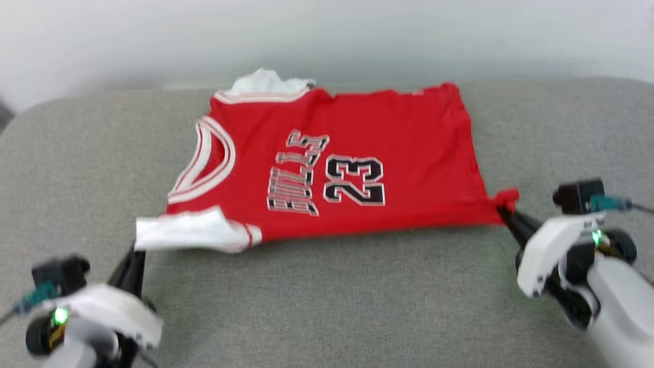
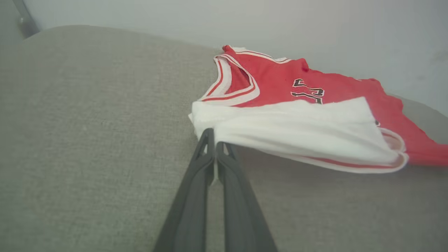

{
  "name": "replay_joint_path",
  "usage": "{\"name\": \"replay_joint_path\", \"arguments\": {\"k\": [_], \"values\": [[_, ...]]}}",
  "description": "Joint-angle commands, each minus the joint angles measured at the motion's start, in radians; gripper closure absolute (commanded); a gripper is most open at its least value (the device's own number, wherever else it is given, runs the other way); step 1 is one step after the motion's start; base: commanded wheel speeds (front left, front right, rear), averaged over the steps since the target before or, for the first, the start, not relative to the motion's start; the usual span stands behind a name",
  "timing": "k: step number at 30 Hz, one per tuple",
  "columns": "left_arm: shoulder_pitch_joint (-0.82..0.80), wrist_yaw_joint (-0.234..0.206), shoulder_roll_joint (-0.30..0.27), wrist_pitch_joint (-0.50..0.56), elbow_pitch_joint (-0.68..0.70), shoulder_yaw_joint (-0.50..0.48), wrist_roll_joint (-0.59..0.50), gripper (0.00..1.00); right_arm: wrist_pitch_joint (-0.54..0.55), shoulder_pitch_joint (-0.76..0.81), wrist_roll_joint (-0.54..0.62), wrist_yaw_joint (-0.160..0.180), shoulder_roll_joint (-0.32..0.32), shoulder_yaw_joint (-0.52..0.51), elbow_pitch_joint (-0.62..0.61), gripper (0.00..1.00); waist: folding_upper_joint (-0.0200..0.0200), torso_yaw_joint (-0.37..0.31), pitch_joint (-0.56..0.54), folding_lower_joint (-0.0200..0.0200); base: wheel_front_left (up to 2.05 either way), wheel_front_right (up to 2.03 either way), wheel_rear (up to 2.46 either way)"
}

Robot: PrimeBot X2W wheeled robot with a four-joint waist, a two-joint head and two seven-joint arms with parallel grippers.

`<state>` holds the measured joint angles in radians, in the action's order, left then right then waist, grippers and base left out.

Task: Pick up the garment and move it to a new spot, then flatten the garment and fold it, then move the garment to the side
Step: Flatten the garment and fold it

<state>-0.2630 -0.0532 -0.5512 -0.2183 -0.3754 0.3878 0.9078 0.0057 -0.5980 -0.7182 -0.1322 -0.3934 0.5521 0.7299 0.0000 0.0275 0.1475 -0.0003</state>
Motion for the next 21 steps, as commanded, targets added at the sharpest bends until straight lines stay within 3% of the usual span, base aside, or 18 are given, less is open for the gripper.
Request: {"name": "replay_joint_path", "arguments": {"k": [1,8,13,17,21], "values": [[0.106,-0.058,-0.031,0.008,0.078,-0.023,0.020,1.00,0.012,0.093,-0.025,0.003,-0.032,-0.032,-0.033,1.00,0.0000,-0.004,-0.053,0.0003,0.00,0.00,0.00],[0.399,-0.219,-0.060,0.045,0.364,-0.055,0.074,1.00,0.058,0.359,-0.007,0.003,-0.034,-0.154,-0.182,1.00,0.0000,-0.013,-0.094,0.0003,0.00,0.00,0.00],[0.500,-0.283,-0.080,0.070,0.495,-0.065,0.085,1.00,0.100,0.484,0.035,0.003,-0.017,-0.251,-0.300,1.00,0.0000,-0.015,-0.094,0.0003,0.00,0.00,0.00],[0.483,-0.310,-0.106,0.090,0.574,-0.074,0.070,1.00,0.171,0.542,0.093,0.003,0.019,-0.352,-0.431,1.00,0.0000,-0.016,-0.073,0.0003,0.00,0.00,0.00],[0.376,-0.284,-0.116,0.127,0.570,-0.053,0.053,1.00,0.257,0.509,0.168,0.002,0.069,-0.419,-0.523,1.00,0.0000,-0.014,-0.026,0.0003,0.00,0.00,0.00]]}}
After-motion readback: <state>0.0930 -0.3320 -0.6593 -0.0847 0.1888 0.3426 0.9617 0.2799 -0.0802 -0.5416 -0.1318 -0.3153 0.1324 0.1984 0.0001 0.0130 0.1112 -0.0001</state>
